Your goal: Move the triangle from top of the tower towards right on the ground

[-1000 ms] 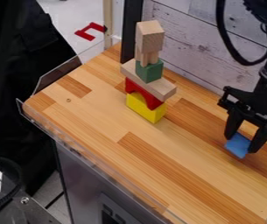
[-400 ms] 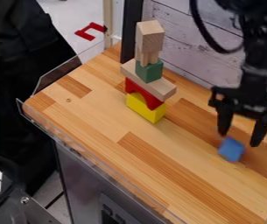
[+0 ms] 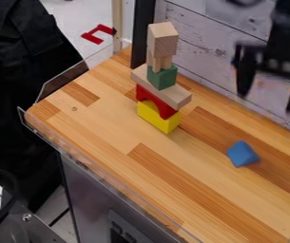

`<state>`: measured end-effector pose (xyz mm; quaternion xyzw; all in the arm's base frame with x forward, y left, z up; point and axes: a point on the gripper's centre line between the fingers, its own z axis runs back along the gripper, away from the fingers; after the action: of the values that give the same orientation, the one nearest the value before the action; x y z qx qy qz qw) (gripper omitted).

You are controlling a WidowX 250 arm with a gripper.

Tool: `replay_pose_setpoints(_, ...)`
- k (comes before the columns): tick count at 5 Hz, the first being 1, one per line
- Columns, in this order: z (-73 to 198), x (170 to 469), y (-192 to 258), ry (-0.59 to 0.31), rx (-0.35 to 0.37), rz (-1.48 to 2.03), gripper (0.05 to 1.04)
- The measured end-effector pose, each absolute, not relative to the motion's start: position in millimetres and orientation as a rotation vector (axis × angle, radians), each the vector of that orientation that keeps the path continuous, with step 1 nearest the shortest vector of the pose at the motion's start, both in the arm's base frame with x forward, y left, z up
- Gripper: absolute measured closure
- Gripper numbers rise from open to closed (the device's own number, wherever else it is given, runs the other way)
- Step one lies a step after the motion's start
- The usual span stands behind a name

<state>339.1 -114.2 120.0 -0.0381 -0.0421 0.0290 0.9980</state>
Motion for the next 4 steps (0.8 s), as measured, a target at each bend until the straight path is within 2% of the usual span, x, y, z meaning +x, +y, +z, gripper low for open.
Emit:
replay_pose_setpoints(1,167.6,338.9,-111.7,-0.134,-0.043,0.004,0.083)
replay_pose_setpoints(2,199.9,330.0,-101.3,-0.181,-0.022,-0.014,0.083)
replay_pose_setpoints(4,195.8,327.0,-80.4,-0.123,-0.048,0.02,0.083)
